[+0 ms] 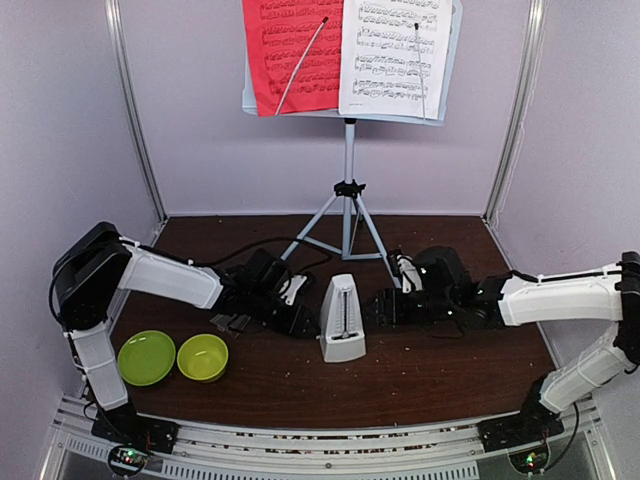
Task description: Set up the instrument practice props
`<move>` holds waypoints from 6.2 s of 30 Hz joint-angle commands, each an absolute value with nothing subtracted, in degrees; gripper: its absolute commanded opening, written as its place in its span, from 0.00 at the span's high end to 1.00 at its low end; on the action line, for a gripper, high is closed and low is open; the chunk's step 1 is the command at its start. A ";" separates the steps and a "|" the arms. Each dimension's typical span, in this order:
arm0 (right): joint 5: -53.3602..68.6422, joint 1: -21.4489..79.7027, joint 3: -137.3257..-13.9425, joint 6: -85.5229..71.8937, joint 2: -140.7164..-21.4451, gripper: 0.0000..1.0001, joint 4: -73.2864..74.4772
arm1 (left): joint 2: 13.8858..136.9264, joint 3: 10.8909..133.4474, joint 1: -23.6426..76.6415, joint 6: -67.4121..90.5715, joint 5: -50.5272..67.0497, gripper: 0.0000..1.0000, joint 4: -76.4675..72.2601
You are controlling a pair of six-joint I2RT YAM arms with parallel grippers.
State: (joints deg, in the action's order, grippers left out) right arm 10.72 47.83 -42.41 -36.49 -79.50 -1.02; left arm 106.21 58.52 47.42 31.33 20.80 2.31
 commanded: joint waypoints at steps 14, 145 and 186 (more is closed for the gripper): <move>-3.30 57.63 -44.72 -32.86 -72.13 0.12 -0.01 | 110.65 70.31 47.46 25.33 20.29 0.58 6.79; -33.03 60.80 -45.93 -42.84 -72.08 0.00 25.20 | 92.84 63.50 38.82 19.66 9.63 0.36 7.43; 1.92 29.27 -60.61 -24.45 -51.91 0.00 24.63 | 76.66 80.55 23.19 10.11 3.86 0.02 31.20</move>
State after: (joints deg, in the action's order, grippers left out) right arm -5.45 29.74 -58.94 -26.06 -52.60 25.98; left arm 80.40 79.68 23.44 10.44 5.41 27.03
